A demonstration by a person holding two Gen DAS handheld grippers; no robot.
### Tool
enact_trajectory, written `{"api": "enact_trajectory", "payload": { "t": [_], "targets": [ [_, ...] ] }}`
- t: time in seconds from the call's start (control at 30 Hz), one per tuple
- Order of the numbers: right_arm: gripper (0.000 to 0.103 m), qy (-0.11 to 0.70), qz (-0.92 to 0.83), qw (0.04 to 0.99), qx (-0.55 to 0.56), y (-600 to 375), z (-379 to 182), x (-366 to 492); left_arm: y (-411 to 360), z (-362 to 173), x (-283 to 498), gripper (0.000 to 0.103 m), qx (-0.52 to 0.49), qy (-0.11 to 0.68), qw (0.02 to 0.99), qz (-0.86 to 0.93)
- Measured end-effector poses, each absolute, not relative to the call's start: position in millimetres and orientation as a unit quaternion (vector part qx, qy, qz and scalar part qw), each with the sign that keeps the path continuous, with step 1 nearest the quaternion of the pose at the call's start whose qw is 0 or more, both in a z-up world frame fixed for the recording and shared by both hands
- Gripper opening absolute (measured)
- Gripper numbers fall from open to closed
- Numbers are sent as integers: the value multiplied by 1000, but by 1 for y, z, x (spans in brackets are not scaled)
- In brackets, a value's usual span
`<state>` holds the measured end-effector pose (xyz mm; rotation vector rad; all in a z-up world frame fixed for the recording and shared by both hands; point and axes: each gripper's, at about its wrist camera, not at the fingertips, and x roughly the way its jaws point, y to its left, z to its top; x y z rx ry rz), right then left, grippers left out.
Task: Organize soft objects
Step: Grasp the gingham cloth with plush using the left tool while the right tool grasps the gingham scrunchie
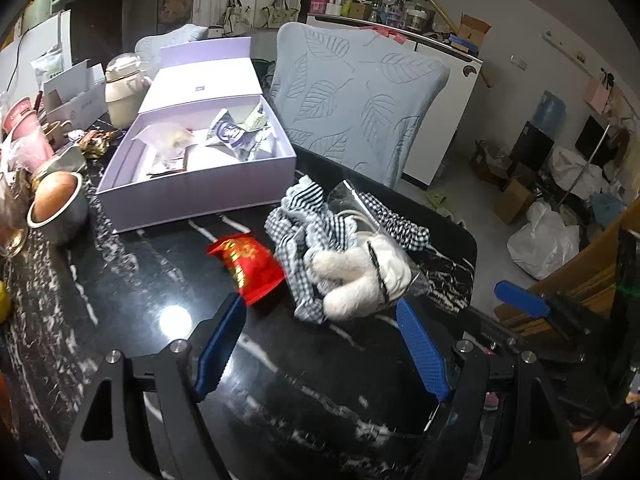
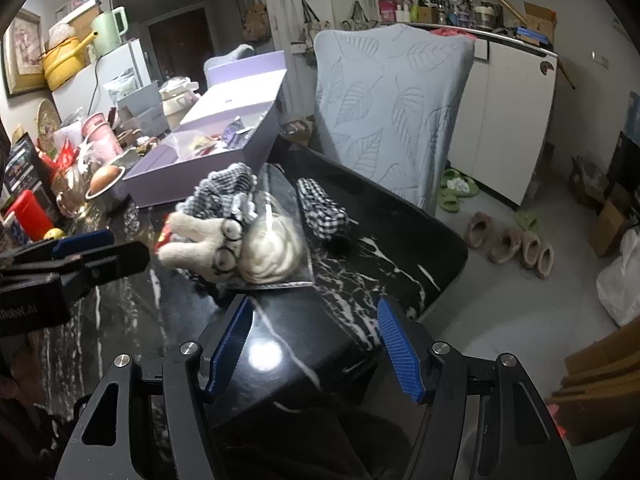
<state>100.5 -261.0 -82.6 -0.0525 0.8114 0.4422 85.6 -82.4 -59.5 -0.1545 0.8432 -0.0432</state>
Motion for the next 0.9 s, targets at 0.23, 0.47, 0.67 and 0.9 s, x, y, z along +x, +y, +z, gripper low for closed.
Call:
{"api": "enact_trajectory", "payload": {
  "t": [0.23, 0.47, 0.67, 0.9],
  "targets": [
    [72, 392, 215, 894, -22, -272, -91, 122, -92, -65, 122, 78, -64, 419, 906, -16],
    [76, 396, 218, 892, -23, -277, -96, 151, -97, -81, 153, 78, -57, 448, 892, -12],
    [76, 397, 241, 885, -20, -267, -97, 177, -95, -100, 168, 78, -56, 478, 877, -13],
    [74, 406, 279, 870, -21, -250, -103, 204, -83, -111, 173, 78, -94, 491, 866, -21]
  ]
}}
